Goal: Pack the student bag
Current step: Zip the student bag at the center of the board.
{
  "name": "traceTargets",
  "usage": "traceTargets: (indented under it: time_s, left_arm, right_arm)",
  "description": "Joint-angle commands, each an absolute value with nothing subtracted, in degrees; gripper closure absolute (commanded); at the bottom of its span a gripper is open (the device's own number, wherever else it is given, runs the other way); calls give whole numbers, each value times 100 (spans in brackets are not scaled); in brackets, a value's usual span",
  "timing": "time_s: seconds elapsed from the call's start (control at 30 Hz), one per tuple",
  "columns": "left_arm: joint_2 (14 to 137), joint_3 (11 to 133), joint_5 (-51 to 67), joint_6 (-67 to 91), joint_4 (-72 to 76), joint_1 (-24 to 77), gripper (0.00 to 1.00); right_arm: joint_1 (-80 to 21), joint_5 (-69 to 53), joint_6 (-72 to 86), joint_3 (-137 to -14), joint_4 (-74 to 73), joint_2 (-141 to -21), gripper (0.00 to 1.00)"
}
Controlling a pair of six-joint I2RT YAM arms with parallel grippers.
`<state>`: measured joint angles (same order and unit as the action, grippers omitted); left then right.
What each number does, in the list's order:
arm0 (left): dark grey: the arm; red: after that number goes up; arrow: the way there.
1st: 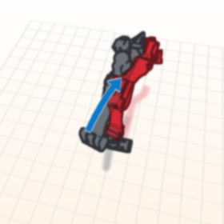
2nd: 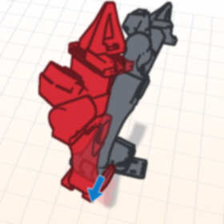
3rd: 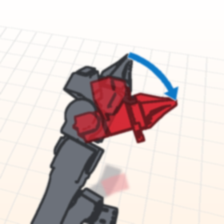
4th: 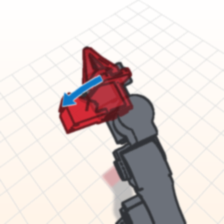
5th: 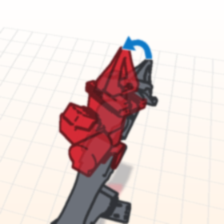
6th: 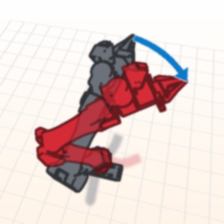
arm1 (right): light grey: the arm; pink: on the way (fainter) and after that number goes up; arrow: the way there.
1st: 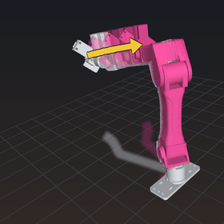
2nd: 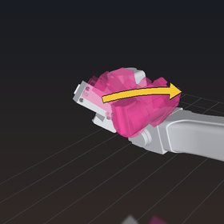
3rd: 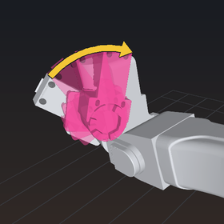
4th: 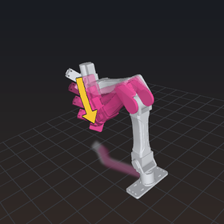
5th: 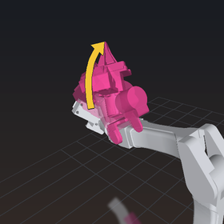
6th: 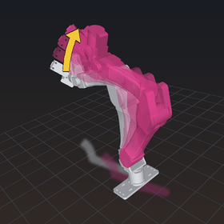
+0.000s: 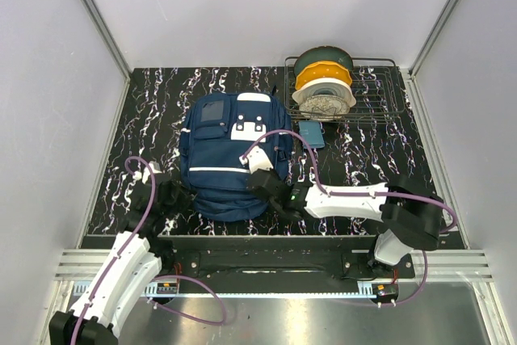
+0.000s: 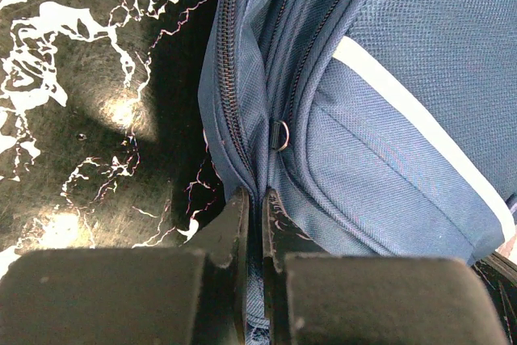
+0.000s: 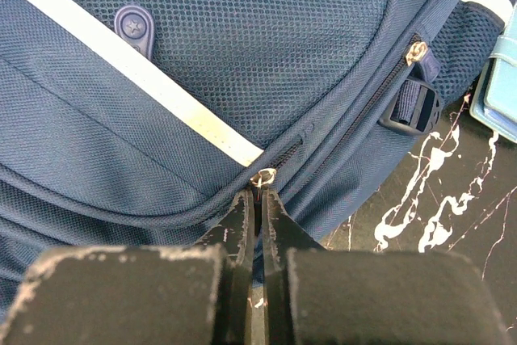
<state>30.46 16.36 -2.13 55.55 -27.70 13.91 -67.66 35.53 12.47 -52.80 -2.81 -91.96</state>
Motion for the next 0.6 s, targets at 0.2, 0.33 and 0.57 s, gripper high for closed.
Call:
traceTargets:
  time_s: [0.2, 0.33, 0.57]
  left_arm:
    - [2926, 2179, 844, 5880, -1767, 1635, 100]
    - [2866, 2346, 844, 5783, -1863, 1661, 100]
    - [2637, 2136, 843, 5941, -1785, 1670, 100]
  right_arm:
    - [-7093, 2444, 1572, -5212, 1397, -8885, 100]
    - [-7093, 2118, 1889, -4835, 1977, -8833, 100]
    - [-7093, 1978, 2109, -4614, 2162, -8657, 100]
